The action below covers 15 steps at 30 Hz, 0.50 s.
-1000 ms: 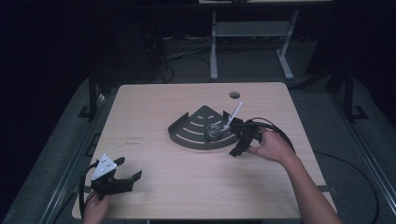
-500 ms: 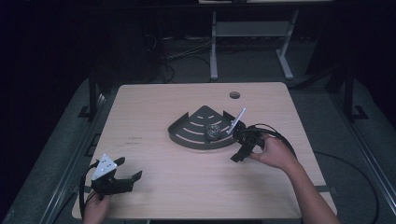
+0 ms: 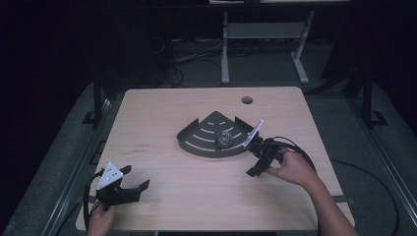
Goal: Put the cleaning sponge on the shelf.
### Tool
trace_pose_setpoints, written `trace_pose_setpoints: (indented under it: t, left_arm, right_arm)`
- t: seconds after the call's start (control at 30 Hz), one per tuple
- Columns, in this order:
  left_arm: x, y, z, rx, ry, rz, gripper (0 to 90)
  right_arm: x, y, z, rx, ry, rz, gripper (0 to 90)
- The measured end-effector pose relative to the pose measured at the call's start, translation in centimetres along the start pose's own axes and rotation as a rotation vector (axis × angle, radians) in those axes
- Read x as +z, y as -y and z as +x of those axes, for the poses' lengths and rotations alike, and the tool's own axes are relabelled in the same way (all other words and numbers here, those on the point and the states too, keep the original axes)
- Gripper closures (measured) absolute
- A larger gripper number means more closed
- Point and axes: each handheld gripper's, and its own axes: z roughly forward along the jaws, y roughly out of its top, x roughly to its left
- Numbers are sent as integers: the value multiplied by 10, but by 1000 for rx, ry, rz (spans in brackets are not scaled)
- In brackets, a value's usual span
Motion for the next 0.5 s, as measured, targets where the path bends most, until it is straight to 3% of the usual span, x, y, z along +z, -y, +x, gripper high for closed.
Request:
trace_pose_setpoints:
  t: [0.5]
  left_arm:
    - [1,0,0,0,2,4,137]
  right_arm:
    - [2,18,6,15,-4,-22,190]
